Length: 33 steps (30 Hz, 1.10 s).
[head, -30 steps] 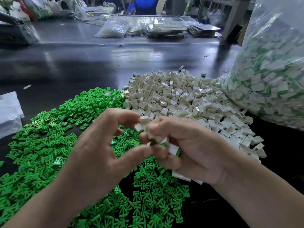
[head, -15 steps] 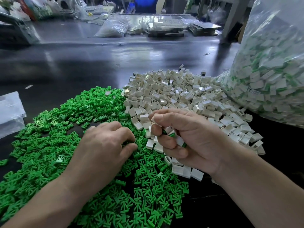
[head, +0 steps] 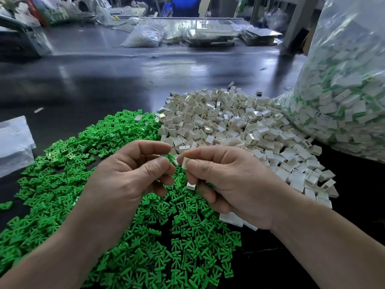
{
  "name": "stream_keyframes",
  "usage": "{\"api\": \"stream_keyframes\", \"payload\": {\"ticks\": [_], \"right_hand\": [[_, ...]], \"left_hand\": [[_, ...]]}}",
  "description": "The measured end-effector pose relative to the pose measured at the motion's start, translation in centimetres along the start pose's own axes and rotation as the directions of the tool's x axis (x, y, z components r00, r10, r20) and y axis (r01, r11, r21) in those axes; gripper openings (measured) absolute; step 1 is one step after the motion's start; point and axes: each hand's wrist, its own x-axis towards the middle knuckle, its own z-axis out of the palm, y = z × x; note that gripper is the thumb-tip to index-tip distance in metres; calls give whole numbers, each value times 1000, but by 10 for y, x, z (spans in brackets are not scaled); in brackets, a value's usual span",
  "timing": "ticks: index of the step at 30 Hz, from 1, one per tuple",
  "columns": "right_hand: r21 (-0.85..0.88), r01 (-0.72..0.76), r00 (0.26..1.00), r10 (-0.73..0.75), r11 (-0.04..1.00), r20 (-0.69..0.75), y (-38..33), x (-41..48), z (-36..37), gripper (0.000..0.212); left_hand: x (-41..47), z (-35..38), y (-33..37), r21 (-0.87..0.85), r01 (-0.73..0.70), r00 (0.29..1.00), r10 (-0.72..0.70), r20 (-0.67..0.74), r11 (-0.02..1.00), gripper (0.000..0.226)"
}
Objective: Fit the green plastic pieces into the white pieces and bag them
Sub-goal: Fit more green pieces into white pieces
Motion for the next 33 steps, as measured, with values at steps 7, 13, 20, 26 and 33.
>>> {"api": "stream_keyframes", "payload": {"ticks": [7,13,20,26,33], "right_hand": [[5,-2,999,2,1000,48,-2,0,-2,14],[-7,7,997,-6,1000,77,-1,0,-2,13],[-44,24,999,-22,999,34,-3,-2,-1,17],[-105,36,999,-33,994,27,-2,-3,4,17],[-108,102,995,-99,989,35,0,-3,5,16]], "left_hand": [[-3,4,4,-45,-9,1000,10,30,999,40],[-6,6,7,51,-54,998,52,44,997,26],[-11,13,9,182,-144,989,148,-10,973,9],[-7,4,5,114,-72,992,83,-100,991,20],[-5,9,3,-143,22,1000,-23,-3,990,3]]}}
